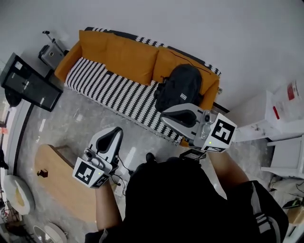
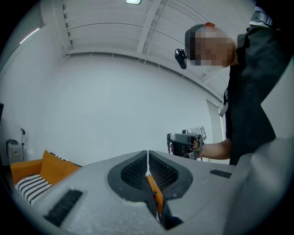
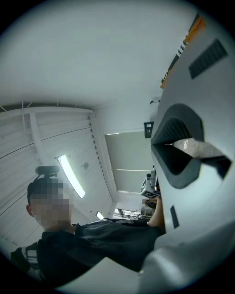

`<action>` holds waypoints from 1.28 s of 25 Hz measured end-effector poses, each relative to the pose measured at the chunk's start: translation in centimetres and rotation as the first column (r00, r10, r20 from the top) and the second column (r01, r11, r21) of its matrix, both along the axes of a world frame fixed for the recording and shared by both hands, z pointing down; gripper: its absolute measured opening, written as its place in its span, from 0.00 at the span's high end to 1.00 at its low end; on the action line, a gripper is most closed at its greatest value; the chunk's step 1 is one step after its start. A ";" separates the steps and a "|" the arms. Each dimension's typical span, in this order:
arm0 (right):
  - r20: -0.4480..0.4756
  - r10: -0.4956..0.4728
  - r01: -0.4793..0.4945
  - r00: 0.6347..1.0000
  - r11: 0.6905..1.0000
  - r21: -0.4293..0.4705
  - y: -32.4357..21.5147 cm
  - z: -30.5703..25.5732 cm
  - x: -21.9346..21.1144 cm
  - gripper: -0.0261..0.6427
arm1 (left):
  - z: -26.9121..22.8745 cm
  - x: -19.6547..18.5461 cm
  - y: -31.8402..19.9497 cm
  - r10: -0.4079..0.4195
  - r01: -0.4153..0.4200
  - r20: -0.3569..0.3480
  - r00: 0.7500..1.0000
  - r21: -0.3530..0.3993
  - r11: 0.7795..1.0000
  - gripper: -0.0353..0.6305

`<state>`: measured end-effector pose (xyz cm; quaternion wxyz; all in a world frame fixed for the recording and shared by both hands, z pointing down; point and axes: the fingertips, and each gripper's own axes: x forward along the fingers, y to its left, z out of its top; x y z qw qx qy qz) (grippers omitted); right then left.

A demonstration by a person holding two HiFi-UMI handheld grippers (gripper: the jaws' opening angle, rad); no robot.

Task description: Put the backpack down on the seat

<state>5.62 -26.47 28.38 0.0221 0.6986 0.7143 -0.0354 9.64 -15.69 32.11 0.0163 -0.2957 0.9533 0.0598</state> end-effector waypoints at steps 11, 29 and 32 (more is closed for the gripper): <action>-0.070 -0.105 0.105 0.992 0.994 -0.010 -8.4 1.6 5.4 0.92 | 1.5 6.0 -8.8 -0.073 0.074 -0.050 0.996 0.026 0.997 0.90; -0.172 -0.078 0.078 0.982 0.997 -0.010 -19.4 5.7 12.2 0.92 | 4.6 14.0 -23.8 -0.007 0.013 -0.174 0.985 0.033 0.999 0.90; -0.147 -0.050 0.049 0.988 0.999 -0.012 -19.6 4.6 12.5 0.92 | 3.7 14.2 -23.6 0.007 -0.002 -0.155 0.988 0.027 1.000 0.90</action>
